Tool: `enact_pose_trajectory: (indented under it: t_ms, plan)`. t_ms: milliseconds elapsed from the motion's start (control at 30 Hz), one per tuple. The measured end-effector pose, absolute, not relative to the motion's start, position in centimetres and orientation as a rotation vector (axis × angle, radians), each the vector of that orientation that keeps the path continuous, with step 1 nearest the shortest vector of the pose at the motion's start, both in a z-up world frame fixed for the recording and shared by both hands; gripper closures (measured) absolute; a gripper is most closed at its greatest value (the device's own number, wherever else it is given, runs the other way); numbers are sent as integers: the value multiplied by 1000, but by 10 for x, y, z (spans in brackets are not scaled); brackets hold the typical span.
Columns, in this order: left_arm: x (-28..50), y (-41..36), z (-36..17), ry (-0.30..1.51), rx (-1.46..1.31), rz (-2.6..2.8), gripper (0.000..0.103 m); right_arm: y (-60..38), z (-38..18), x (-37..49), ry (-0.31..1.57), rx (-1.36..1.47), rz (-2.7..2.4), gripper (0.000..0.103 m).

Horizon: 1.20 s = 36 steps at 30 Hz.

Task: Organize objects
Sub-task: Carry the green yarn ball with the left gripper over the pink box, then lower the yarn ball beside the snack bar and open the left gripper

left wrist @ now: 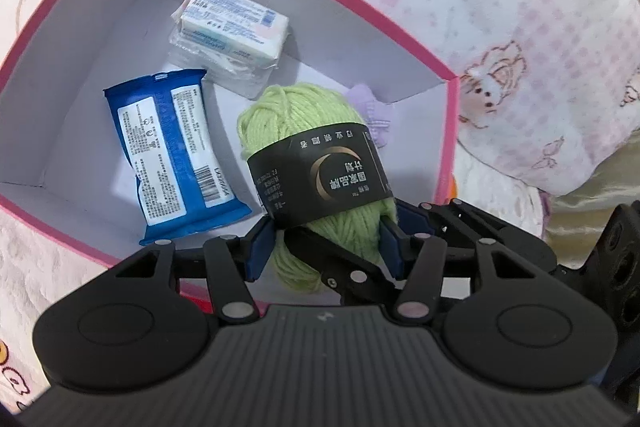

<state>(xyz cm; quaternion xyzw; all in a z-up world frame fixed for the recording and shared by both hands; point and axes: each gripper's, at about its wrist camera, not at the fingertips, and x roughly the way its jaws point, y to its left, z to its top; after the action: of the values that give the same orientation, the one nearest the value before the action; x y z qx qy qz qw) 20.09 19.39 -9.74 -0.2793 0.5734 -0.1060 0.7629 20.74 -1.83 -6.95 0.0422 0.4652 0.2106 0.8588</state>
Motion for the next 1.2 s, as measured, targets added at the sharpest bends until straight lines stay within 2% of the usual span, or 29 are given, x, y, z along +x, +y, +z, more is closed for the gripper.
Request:
enact_pose_trajectory:
  t_ms: [500,667,767,933,1033,1100,1200]
  plan:
    - [207,191,-119,1255,-528,-162,47,-3,-95,227,1011,-9,481,43]
    - [202,199,-114,1243,-569,-172,48,-5,-92,225,994,-23,497,41]
    - [198,202,-107,1212,-557,-166,49,-8,-86,221,961,-23,507,35]
    - [192,202,-100,1169,-512,-143,50,-16,-75,215,928,12,509,34]
    - [196,197,-104,1164,-488,-116,52,-18,-73,214,913,14,515,36]
    - [197,192,-106,1155,-467,-108,54,-17,-74,212,897,5,490,41]
    - [197,182,-108,1148,-427,-106,57,-13,-78,209,890,-35,469,57]
